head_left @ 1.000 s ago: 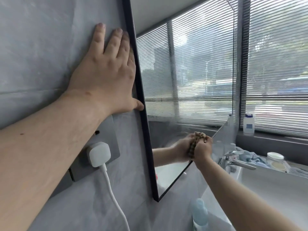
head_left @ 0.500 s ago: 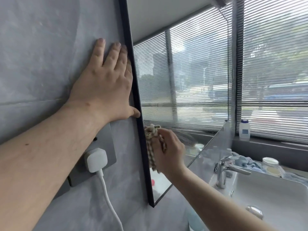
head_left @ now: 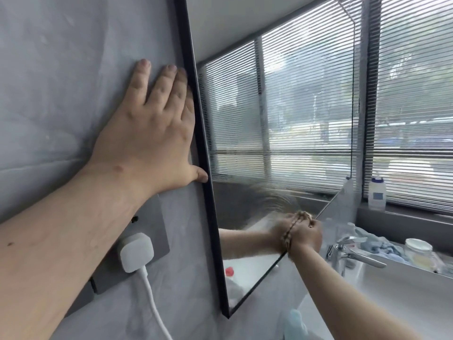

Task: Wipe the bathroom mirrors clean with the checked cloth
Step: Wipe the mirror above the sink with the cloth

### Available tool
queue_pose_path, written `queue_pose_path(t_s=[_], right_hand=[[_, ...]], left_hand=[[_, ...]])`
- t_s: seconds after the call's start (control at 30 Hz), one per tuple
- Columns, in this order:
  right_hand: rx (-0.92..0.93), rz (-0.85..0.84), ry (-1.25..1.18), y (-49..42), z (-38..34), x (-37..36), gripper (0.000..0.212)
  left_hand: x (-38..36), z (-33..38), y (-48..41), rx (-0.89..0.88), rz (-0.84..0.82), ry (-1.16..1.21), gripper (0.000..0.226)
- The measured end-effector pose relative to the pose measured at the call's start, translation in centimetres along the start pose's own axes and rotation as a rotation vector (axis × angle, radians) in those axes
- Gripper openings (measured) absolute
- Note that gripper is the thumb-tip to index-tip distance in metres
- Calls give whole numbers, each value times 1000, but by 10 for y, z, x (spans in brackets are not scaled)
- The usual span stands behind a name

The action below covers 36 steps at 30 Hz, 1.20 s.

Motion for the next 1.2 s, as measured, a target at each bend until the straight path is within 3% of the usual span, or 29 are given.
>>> queue_pose_path(t_s=[0.13, 0.4, 0.57, 0.7, 0.77, 0.83, 1.0, 1.1, 1.2], right_hand=[[5, 7, 26, -7, -9, 4, 19], [429, -105, 33, 71, -105, -8, 8], [848, -227, 28, 166, -126, -8, 13], [1400, -283, 43, 224, -110, -7, 18], [1503, -266, 64, 215, -112, -9, 21], [1339, -247, 61, 184, -120, -12, 25], [442, -103, 137, 59, -112, -12, 9], [229, -73, 168, 12, -81, -7, 15], [189, -62, 157, -2, -68, -6, 16]], left_hand=[[1, -1, 0, 9, -9, 16, 134], [0, -1, 0, 21, -29, 53, 134], [1, -3, 1, 27, -43, 72, 132], [2, -4, 2, 42, -41, 86, 130], [2, -4, 2, 45, -48, 87, 130], [1, -4, 2, 49, -52, 83, 132], [-1, -3, 1, 61, -57, 79, 134], [-2, -2, 1, 58, -49, 86, 135], [-2, -1, 0, 55, -54, 86, 135]])
Point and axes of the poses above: each hand's wrist, its own y-axis away from the middle knuckle, its own x-axis out of the back of the hand, z = x × y, the point moved 3 cm from there along -y, towards the middle knuckle, and after that the axes turned 13 degrees about -x, right-handed, at the moved point
